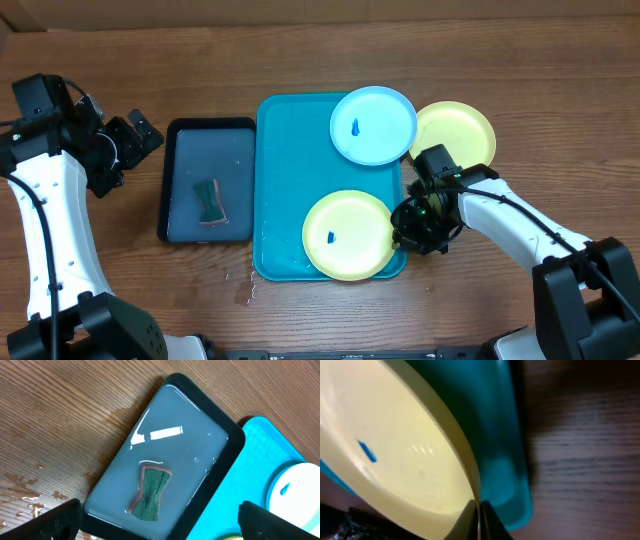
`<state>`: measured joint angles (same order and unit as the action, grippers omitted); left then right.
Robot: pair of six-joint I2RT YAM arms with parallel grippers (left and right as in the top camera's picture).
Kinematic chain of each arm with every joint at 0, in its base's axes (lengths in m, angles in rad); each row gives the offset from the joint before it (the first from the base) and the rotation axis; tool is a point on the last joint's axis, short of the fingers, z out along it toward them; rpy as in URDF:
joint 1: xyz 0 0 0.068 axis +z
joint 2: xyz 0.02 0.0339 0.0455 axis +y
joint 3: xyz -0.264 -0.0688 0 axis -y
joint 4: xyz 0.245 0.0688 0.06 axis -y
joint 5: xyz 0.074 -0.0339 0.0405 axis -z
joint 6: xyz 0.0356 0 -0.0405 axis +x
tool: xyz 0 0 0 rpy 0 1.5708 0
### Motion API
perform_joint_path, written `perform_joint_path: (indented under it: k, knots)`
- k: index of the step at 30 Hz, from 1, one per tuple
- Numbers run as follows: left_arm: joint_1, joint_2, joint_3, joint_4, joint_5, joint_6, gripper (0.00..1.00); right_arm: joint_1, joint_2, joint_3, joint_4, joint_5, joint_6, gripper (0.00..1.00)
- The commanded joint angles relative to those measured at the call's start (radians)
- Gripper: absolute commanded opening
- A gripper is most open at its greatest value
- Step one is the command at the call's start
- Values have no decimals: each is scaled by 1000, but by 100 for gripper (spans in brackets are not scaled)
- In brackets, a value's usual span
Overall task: Clean dirty plates on tray and stack at the side
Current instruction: 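Move the right gripper to the rim of the lower yellow plate and grasp it, then drag the yellow plate with the right gripper toward the teal tray's center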
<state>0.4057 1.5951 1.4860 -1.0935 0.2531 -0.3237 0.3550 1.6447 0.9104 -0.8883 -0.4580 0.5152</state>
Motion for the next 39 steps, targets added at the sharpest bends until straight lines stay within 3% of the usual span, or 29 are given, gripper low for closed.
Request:
perform_joint_path:
  k: [1, 10, 17, 31, 34, 39]
  knots:
    - [0, -6, 14, -2, -2, -14, 100, 5, 0, -1, 30, -45, 40, 4]
    - [0, -6, 14, -2, -2, -14, 100, 71, 0, -1, 242, -29, 176, 4]
    - [0, -6, 14, -2, -2, -13, 100, 161, 0, -1, 356, 102, 294, 4]
    - [0, -6, 14, -2, -2, -14, 100, 188, 0, -1, 389, 281, 295, 4]
    - [0, -6, 14, -2, -2, -14, 100, 191, 0, -1, 386, 278, 275, 28]
    - [0, -6, 14, -2, -2, -13, 100, 191, 2, -1, 410, 318, 270, 28]
